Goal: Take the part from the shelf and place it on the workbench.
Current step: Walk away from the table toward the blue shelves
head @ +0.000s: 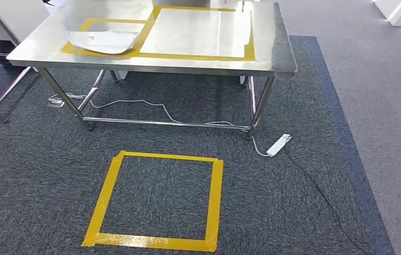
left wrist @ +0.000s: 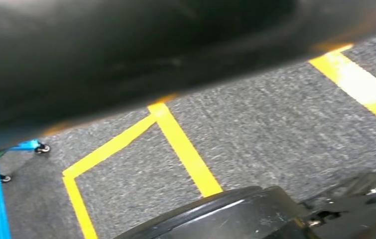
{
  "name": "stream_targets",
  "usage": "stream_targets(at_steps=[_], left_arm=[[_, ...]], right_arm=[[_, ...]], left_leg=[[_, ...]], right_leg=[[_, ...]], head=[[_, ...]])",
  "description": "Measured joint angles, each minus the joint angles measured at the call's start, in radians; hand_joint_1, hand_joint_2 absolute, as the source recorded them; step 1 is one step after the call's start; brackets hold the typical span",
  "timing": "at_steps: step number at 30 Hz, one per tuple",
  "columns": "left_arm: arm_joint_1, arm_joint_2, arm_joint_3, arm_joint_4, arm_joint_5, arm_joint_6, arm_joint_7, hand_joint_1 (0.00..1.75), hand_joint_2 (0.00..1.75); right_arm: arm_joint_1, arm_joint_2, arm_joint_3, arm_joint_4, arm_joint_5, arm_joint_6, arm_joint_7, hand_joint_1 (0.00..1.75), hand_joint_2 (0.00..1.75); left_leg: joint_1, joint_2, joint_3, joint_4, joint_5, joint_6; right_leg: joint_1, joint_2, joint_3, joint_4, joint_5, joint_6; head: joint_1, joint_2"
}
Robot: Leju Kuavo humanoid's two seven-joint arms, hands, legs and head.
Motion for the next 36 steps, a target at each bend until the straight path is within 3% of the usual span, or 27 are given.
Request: stream_targets(at_steps=[1, 2, 4, 5, 6, 8, 9, 10, 11, 13, 15, 16, 17, 19, 20, 21, 23, 24, 25, 26, 27, 28, 29, 31, 32, 34, 36], left_arm=[[-0.002, -0.003, 0.0, 0.002, 0.0, 0.001, 0.0, 0.0, 0.0], [-0.003, -0.005, -0.001, 0.005, 0.001, 0.001, -0.001, 0.0, 0.0], [-0.005, -0.007, -0.001, 0.013, 0.004, 0.003, -0.003, 0.0, 0.0], [-0.005, -0.007, -0.002, 0.017, 0.007, 0.005, -0.005, 0.0, 0.0], [-0.003, -0.007, -0.002, 0.021, 0.009, 0.007, -0.006, 0.0, 0.0], [-0.002, -0.005, -0.002, 0.025, 0.012, 0.011, -0.008, 0.0, 0.0], [-0.002, -0.004, -0.002, 0.027, 0.014, 0.012, -0.009, 0.0, 0.0], [-0.003, -0.003, -0.002, 0.029, 0.016, 0.014, -0.009, 0.0, 0.0], [-0.003, -0.003, -0.002, 0.029, 0.02, 0.014, -0.01, 0.0, 0.0], [-0.004, -0.003, -0.002, 0.03, 0.029, 0.015, -0.014, 0.0, 0.0], [-0.006, -0.003, -0.002, 0.031, 0.037, 0.016, -0.02, 0.0, 0.0], [-0.007, -0.003, -0.002, 0.031, 0.04, 0.017, -0.023, 0.0, 0.0], [-0.008, -0.003, -0.002, 0.031, 0.042, 0.018, -0.026, 0.0, 0.0], [-0.009, -0.003, -0.002, 0.032, 0.043, 0.018, -0.029, 0.0, 0.0], [-0.009, -0.003, -0.002, 0.033, 0.044, 0.018, -0.03, 0.0, 0.0], [-0.01, -0.004, -0.001, 0.034, 0.044, 0.018, -0.03, 0.0, 0.0], [-0.011, -0.004, -0.001, 0.035, 0.045, 0.019, -0.031, 0.0, 0.0], [-0.011, -0.004, -0.001, 0.035, 0.046, 0.019, -0.031, 0.0, 0.0], [-0.011, -0.004, -0.001, 0.035, 0.045, 0.02, -0.032, 0.0, 0.0], [-0.011, -0.004, -0.001, 0.035, 0.045, 0.021, -0.032, 0.0, 0.0], [-0.011, -0.003, -0.001, 0.036, 0.045, 0.023, -0.032, 0.0, 0.0], [-0.011, -0.004, -0.001, 0.036, 0.044, 0.024, -0.032, 0.0, 0.0], [-0.011, -0.004, -0.001, 0.037, 0.044, 0.025, -0.032, 0.0, 0.0], [-0.012, -0.005, -0.001, 0.037, 0.041, 0.028, -0.032, 0.0, 0.0], [-0.013, -0.006, -0.002, 0.037, 0.039, 0.03, -0.032, 0.0, 0.0], [-0.013, -0.006, -0.004, 0.037, 0.035, 0.033, -0.032, 0.0, 0.0], [-0.011, -0.005, -0.004, 0.038, 0.033, 0.033, -0.032, 0.0, 0.0]], right_arm=[[-0.003, 0.0, 0.0, 0.001, 0.0, -0.001, -0.001, 0.0, 0.0], [-0.004, 0.0, 0.0, 0.002, 0.0, -0.003, -0.002, 0.0, 0.0], [-0.002, 0.001, 0.0, 0.0, 0.0, -0.01, -0.002, 0.0, 0.0], [0.001, 0.001, 0.0, -0.004, 0.001, -0.017, 0.0, 0.0, 0.0], [0.006, 0.001, 0.0, -0.011, 0.001, -0.025, 0.003, 0.0, 0.0], [0.019, -0.001, 0.0, -0.033, 0.002, -0.044, 0.013, 0.0, 0.0], [0.025, -0.004, 0.0, -0.046, 0.002, -0.054, 0.018, 0.0, 0.0], [0.03, -0.006, 0.0, -0.06, 0.003, -0.064, 0.023, 0.0, 0.0], [0.034, -0.009, 0.0, -0.073, 0.003, -0.072, 0.026, 0.0, 0.0], [0.039, -0.016, 0.0, -0.099, 0.003, -0.09, 0.032, 0.0, 0.0], [0.045, -0.024, 0.0, -0.122, 0.001, -0.105, 0.036, 0.0, 0.0], [0.048, -0.027, 0.0, -0.133, 0.001, -0.11, 0.038, 0.0, 0.0], [0.05, -0.03, 0.0, -0.142, 0.0, -0.114, 0.04, 0.0, 0.0], [0.057, -0.034, 0.0, -0.156, -0.002, -0.119, 0.042, 0.0, 0.0], [0.061, -0.036, 0.0, -0.162, -0.002, -0.119, 0.042, 0.0, 0.0], [0.064, -0.038, 0.0, -0.167, -0.003, -0.121, 0.043, 0.0, 0.0], [0.067, -0.042, 0.0, -0.176, -0.004, -0.123, 0.043, 0.0, 0.0], [0.067, -0.043, 0.0, -0.179, -0.005, -0.124, 0.043, 0.0, 0.0], [0.067, -0.044, 0.0, -0.182, -0.006, -0.124, 0.042, 0.0, 0.0], [0.067, -0.044, 0.001, -0.185, -0.006, -0.124, 0.041, 0.0, 0.0], [0.068, -0.045, 0.001, -0.188, -0.006, -0.124, 0.04, 0.0, 0.0], [0.068, -0.046, 0.001, -0.19, -0.005, -0.124, 0.037, 0.0, 0.0], [0.068, -0.047, 0.002, -0.193, -0.004, -0.124, 0.034, 0.0, 0.0], [0.066, -0.052, 0.003, -0.197, -0.002, -0.124, 0.027, 0.0, 0.0], [0.064, -0.053, 0.003, -0.198, -0.002, -0.123, 0.025, 0.0, 0.0], [0.064, -0.055, 0.003, -0.201, -0.002, -0.121, 0.023, 0.0, 0.0], [0.068, -0.055, 0.004, -0.202, -0.002, -0.12, 0.022, 0.0, 0.0]], left_leg=[[0.001, 0.001, -0.002, -0.002, 0.011, -0.004], [0.002, 0.002, -0.004, -0.006, 0.023, -0.01], [0.003, 0.0, -0.011, -0.012, 0.033, -0.021], [0.003, -0.002, -0.018, 0.001, 0.008, -0.027], [0.003, -0.005, -0.027, 0.033, -0.038, -0.033], [0.011, -0.007, -0.043, 0.154, -0.154, -0.046], [0.015, -0.007, -0.047, 0.218, -0.185, -0.053], [0.019, -0.007, -0.041, 0.262, -0.189, -0.058], [0.023, -0.007, -0.025, 0.277, -0.171, -0.063], [0.031, -0.007, 0.053, 0.2, -0.125, -0.072], [0.032, -0.009, 0.143, 0.069, -0.136, -0.07], [0.03, -0.01, 0.165, 0.026, -0.151, -0.063], [0.026, -0.011, 0.172, 0.009, -0.159, -0.053], [0.024, -0.007, 0.156, 0.005, -0.145, -0.034], [0.025, -0.004, 0.144, 0.004, -0.134, -0.025], [0.026, -0.002, 0.13, 0.002, -0.122, -0.017], [0.025, 0.001, 0.097, 0.002, -0.095, -0.008], [0.024, 0.001, 0.079, 0.003, -0.082, -0.007], [0.023, 0.001, 0.061, 0.003, -0.07, -0.008], [0.023, 0.001, 0.042, 0.003, -0.057, -0.009], [0.022, 0.002, 0.025, 0.004, -0.045, -0.011], [0.022, 0.002, 0.01, 0.004, -0.032, -0.014], [0.021, 0.002, 0.0, 0.004, -0.021, -0.017], [0.019, 0.002, -0.01, 0.006, -0.001, -0.026], [0.019, 0.003, -0.013, 0.006, 0.009, -0.032], [0.021, 0.005, -0.018, 0.005, 0.025, -0.045], [0.024, 0.002, -0.029, 0.035, -0.011, -0.057]], right_leg=[[0.006, 0.0, 0.032, -0.054, -0.01, -0.007], [0.009, 0.0, 0.043, -0.081, -0.014, -0.009], [0.006, -0.002, 0.027, -0.09, 0.01, -0.014], [0.002, -0.004, 0.014, -0.093, 0.026, -0.017], [-0.003, -0.006, -0.001, -0.094, 0.041, -0.02], [-0.005, -0.01, -0.035, -0.086, 0.066, -0.023], [-0.006, -0.012, -0.052, -0.078, 0.076, -0.022], [-0.007, -0.014, -0.071, -0.068, 0.085, -0.02], [-0.009, -0.015, -0.092, -0.054, 0.093, -0.017], [-0.014, -0.015, -0.135, -0.023, 0.104, -0.008], [-0.016, -0.015, -0.168, 0.005, 0.112, 0.004], [-0.015, -0.015, -0.177, 0.013, 0.118, 0.01], [-0.015, -0.015, -0.182, 0.015, 0.126, 0.017], [-0.018, -0.012, -0.189, 0.015, 0.135, 0.031], [-0.02, -0.01, -0.195, 0.026, 0.116, 0.037], [-0.022, -0.006, -0.207, 0.054, 0.077, 0.042], [-0.024, 0.0, -0.235, 0.158, -0.034, 0.048], [-0.024, 0.001, -0.243, 0.216, -0.071, 0.05], [-0.024, 0.002, -0.242, 0.26, -0.077, 0.05], [-0.024, 0.002, -0.231, 0.281, -0.053, 0.049], [-0.024, 0.002, -0.207, 0.276, -0.011, 0.047], [-0.023, 0.002, -0.168, 0.242, 0.028, 0.043], [-0.022, 0.001, -0.115, 0.178, 0.043, 0.037], [-0.017, 0.001, -0.002, 0.014, 0.008, 0.025], [-0.015, 0.001, 0.03, -0.042, -0.016, 0.021], [-0.014, 0.0, 0.037, -0.078, -0.027, 0.01], [-0.017, -0.002, 0.025, -0.078, -0.01, -0.003]], head=[[0.0, 0.0], [0.002, 0.0], [0.006, 0.0], [0.005, 0.0], [0.001, 0.0], [-0.008, 0.0], [-0.009, 0.0], [-0.009, 0.0], [-0.009, 0.0], [-0.01, 0.0], [-0.011, 0.0], [-0.012, 0.0], [-0.012, 0.0], [-0.012, 0.0], [-0.011, 0.0], [-0.01, 0.0], [-0.005, 0.0], [-0.004, 0.0], [-0.003, 0.0], [-0.003, 0.0], [-0.003, 0.0], [-0.002, 0.0], [-0.003, 0.0], [-0.003, 0.0], [-0.003, 0.0], [-0.004, 0.0], [-0.006, 0.0]])
